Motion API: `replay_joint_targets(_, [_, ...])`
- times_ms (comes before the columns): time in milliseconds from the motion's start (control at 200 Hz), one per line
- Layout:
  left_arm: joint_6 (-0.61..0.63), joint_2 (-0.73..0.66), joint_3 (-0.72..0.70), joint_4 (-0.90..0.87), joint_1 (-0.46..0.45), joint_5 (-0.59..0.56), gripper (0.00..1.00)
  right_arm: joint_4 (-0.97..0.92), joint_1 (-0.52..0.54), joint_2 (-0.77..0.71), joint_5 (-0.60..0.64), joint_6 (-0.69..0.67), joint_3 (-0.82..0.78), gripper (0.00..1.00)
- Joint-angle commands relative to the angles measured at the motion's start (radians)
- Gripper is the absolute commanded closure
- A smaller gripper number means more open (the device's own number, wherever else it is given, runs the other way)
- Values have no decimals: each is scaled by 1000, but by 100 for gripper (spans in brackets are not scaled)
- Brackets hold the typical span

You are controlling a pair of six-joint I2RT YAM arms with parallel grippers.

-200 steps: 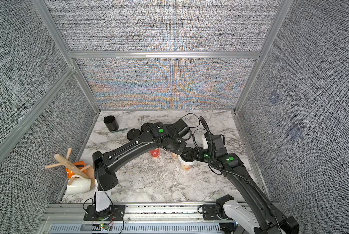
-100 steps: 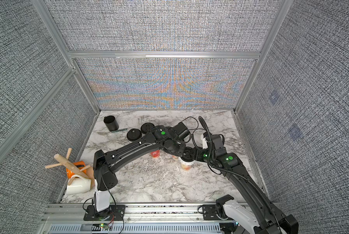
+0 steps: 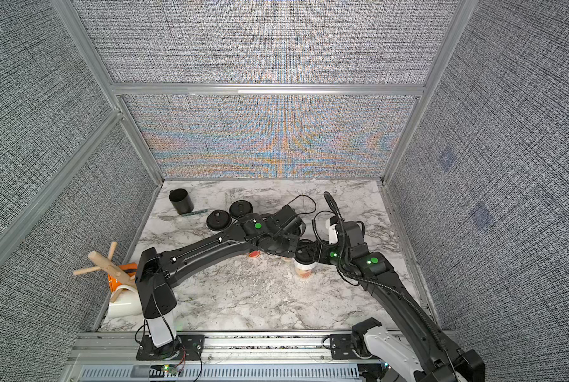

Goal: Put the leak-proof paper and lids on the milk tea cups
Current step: Secure the cup lid on the cup.

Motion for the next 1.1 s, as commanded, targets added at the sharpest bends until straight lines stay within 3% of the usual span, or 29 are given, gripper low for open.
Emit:
replay_joint_targets(0, [5, 17, -32, -149, -7, 46, 76, -233, 0, 14, 107, -10, -40, 44])
replay_joint_targets(165, [30, 25, 28, -170, -7, 34, 71, -254, 0, 4, 131, -9, 0, 44])
replay_joint_targets(596, [156, 110, 391, -353, -2, -86, 64, -245, -1, 35, 144, -14, 95, 44])
replay_joint_targets(901, [180, 119, 450, -379, 4, -105, 64, -232, 1, 27, 99, -14, 141, 44])
replay_joint_targets(1096, [189, 111, 454, -375, 5, -112, 64, -211, 1, 6, 55, -20, 158, 37])
